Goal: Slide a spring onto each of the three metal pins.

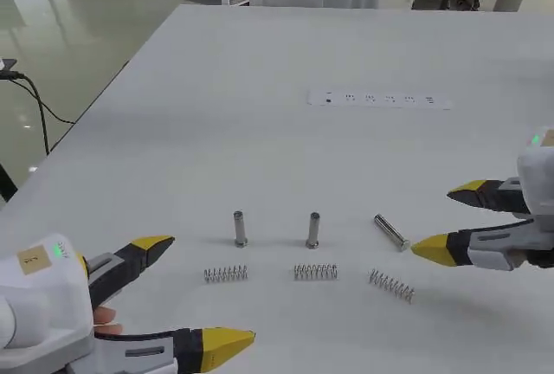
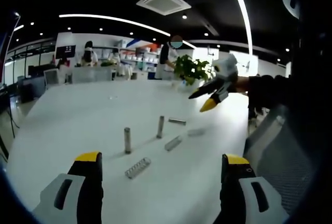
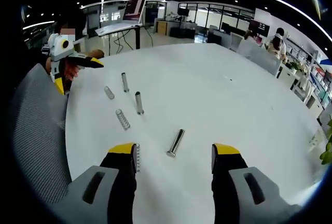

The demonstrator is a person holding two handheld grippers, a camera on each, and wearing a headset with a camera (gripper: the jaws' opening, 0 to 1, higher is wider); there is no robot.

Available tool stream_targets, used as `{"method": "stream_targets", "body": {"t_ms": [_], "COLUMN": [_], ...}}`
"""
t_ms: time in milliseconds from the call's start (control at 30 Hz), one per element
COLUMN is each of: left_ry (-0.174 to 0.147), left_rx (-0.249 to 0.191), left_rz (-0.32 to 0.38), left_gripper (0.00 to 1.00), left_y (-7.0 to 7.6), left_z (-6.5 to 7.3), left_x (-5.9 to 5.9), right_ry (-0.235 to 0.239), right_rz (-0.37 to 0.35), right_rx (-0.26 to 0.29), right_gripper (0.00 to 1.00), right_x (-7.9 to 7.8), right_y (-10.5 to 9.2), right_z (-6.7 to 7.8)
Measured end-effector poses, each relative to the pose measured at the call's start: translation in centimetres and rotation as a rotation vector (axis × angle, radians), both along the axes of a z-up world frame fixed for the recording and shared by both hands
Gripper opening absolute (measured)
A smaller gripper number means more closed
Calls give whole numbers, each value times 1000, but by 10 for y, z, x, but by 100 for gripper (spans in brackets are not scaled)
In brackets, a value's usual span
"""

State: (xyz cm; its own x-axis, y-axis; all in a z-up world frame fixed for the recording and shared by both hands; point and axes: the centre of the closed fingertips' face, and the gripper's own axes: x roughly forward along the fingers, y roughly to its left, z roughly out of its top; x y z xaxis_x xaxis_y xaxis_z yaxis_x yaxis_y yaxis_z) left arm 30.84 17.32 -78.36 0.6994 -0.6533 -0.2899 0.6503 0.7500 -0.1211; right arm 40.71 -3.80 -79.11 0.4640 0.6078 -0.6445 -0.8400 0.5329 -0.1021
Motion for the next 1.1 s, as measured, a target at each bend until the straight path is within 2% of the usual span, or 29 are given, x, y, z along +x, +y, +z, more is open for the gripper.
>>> {"method": "stream_targets", "body": {"t_ms": [100, 200, 500, 900, 1100], "left_ry": [-1, -1, 1, -2, 1], "left_rx": [-5, -8, -7, -7, -7], "left_rz": [5, 8, 7, 5, 8], "left_gripper": [92, 92, 91, 91, 91], "left_y": [0, 1, 0, -1, 0], "left_z": [1, 2, 1, 2, 2], "left_x": [0, 0, -1, -1, -1], "right_ry": [23, 25, 66, 110, 150], "right_rz": [3, 6, -34, -68, -89], "right_rx": [-10, -29, -58, -94, -110], "right_gripper": [55, 52, 40, 26, 21], "right_x": [4, 8, 24, 35, 40], "right_y": [5, 9, 14, 23, 28], "right_z": [-5, -9, -22, -37, -44]}}
